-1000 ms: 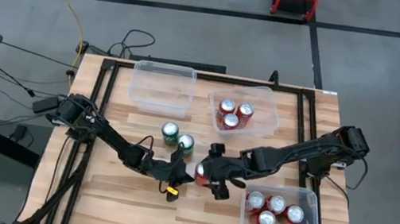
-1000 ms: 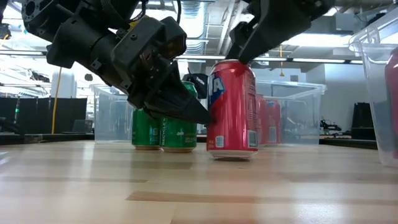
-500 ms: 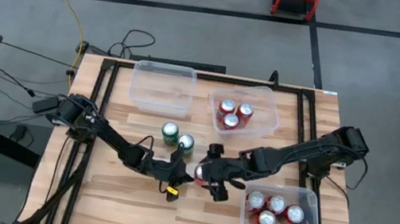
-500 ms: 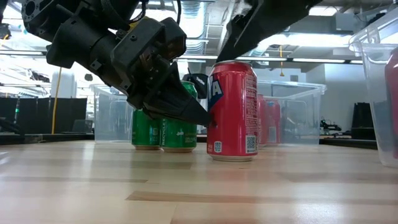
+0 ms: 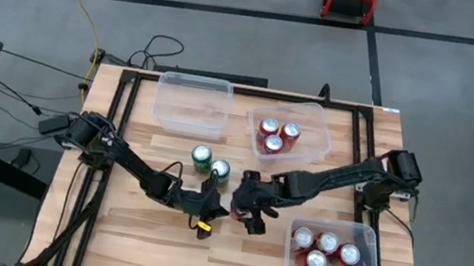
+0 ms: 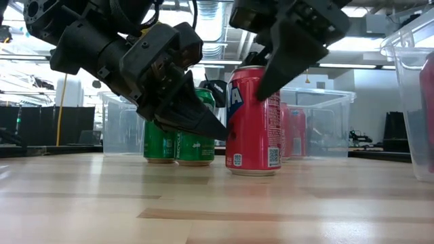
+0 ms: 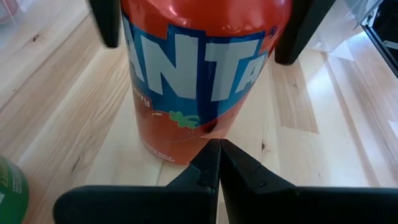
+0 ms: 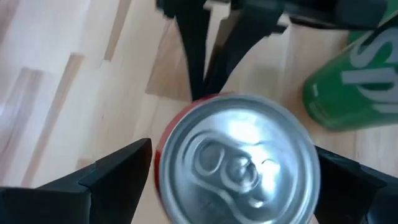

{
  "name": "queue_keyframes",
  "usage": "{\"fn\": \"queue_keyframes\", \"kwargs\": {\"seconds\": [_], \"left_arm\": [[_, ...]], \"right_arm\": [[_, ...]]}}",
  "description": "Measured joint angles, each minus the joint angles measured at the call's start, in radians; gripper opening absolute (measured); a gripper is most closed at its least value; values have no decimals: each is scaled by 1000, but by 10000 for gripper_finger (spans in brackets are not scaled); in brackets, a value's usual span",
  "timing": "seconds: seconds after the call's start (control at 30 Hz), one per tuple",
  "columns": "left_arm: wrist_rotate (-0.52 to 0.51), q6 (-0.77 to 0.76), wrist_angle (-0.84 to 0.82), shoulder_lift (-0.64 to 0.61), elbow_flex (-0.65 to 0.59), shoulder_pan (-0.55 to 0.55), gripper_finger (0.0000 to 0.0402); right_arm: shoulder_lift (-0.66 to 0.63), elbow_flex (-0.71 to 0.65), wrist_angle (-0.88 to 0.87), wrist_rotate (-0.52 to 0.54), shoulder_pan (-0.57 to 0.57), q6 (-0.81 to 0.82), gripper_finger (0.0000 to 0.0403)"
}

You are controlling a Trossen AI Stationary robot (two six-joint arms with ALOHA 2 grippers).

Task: Sort soda cans
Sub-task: Put the red soda can into the top right transparent bin

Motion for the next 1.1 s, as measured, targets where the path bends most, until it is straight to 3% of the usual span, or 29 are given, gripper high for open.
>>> {"fn": "queue_keyframes", "kwargs": {"seconds": [0.17,0.4,0.63,0.8,1.1], "left_arm": [[0,1,-9,0,0,0,4],[0,1,-13,0,0,0,4],[0,1,-12,0,0,0,4],[0,15,-4,0,0,-2,4],[0,17,-13,-1,0,-10,4]], "right_arm": [[-11,0,-18,-2,0,34,379],[-27,1,-27,-4,-8,60,281],[-43,8,-54,-5,-25,96,280],[-130,20,-85,19,-33,102,280],[-430,20,-352,241,-125,176,279]]}}
